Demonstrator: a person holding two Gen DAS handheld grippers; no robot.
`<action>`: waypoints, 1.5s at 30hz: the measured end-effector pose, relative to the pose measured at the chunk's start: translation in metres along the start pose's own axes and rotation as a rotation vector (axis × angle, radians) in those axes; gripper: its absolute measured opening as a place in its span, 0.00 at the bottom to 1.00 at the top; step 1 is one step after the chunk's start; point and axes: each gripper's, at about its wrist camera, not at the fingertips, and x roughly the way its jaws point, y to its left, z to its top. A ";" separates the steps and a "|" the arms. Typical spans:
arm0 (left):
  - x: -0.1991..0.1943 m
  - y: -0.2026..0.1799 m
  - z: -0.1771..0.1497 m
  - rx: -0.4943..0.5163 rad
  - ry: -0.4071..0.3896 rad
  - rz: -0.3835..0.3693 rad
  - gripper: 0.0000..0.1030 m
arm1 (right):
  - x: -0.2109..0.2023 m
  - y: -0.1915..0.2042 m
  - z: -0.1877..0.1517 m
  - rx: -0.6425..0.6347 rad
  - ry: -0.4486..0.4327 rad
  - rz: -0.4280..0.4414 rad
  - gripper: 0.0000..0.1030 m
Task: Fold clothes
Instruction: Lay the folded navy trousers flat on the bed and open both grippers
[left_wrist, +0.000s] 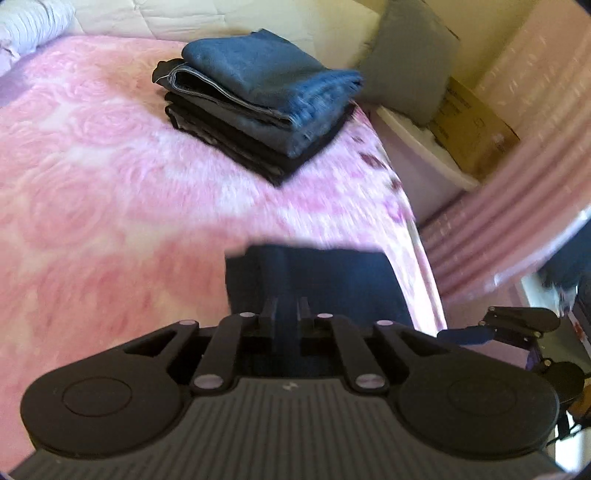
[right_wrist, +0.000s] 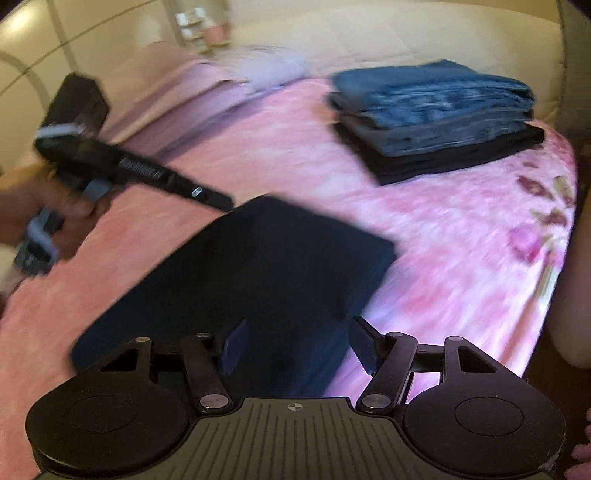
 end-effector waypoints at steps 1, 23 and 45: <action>-0.009 -0.005 -0.015 0.001 0.016 -0.003 0.05 | -0.004 0.014 -0.012 -0.023 0.009 0.032 0.63; -0.099 -0.047 -0.158 -0.159 0.047 0.271 0.11 | -0.060 0.083 -0.099 -0.090 0.138 -0.043 0.63; -0.123 -0.179 -0.139 -0.361 -0.048 0.517 0.72 | -0.103 0.041 -0.011 -0.496 0.407 -0.112 0.80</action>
